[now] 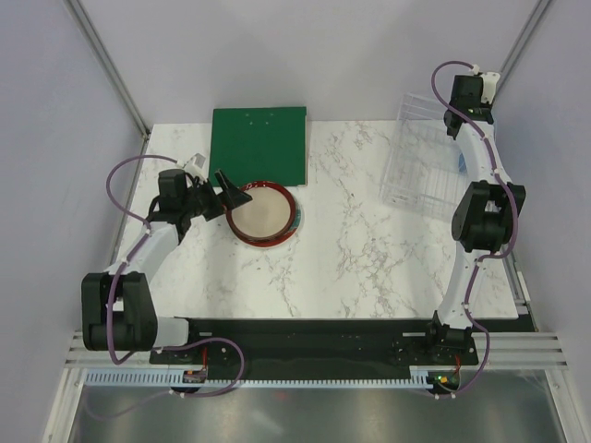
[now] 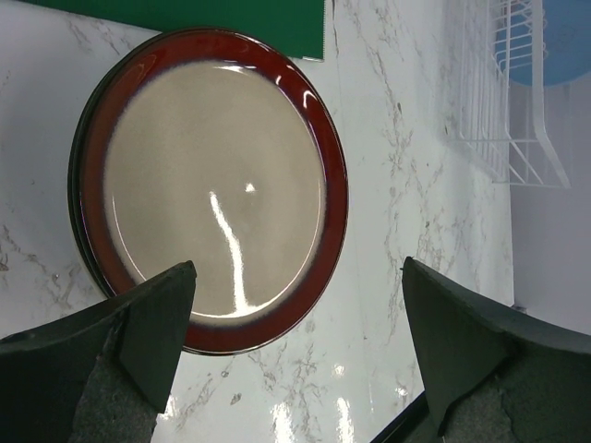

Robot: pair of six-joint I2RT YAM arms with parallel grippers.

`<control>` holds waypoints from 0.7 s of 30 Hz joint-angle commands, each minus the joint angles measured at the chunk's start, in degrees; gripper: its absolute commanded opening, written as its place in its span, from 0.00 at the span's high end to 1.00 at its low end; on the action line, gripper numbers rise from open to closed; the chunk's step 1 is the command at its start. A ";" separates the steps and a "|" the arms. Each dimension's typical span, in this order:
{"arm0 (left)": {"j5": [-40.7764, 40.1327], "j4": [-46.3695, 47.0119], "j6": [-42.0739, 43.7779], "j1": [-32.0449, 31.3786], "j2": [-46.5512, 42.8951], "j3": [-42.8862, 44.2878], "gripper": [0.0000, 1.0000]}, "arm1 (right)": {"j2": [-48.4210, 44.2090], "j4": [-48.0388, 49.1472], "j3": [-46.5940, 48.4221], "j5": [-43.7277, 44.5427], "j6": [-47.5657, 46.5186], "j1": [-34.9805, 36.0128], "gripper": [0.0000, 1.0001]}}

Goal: Unload the plates from the dish rack

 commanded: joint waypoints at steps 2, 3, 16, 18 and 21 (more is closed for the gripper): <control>2.53 3.78 2.28 0.12 2.54 0.23 0.01 | -2.52 1.06 0.60 -0.90 -0.53 0.28 1.00; 2.97 3.95 2.36 0.12 2.81 0.32 0.01 | -2.08 0.54 0.95 -0.12 -0.70 0.46 0.98; 3.85 4.83 2.36 0.12 4.04 0.14 0.00 | 0.90 1.32 2.53 7.61 -2.81 0.63 0.35; 3.94 4.92 2.45 0.12 4.22 0.14 0.00 | 1.35 1.32 2.44 7.97 -2.90 0.63 0.35; 3.94 4.92 2.63 0.12 4.31 0.14 0.00 | 2.93 1.50 2.71 8.06 -2.46 0.55 0.35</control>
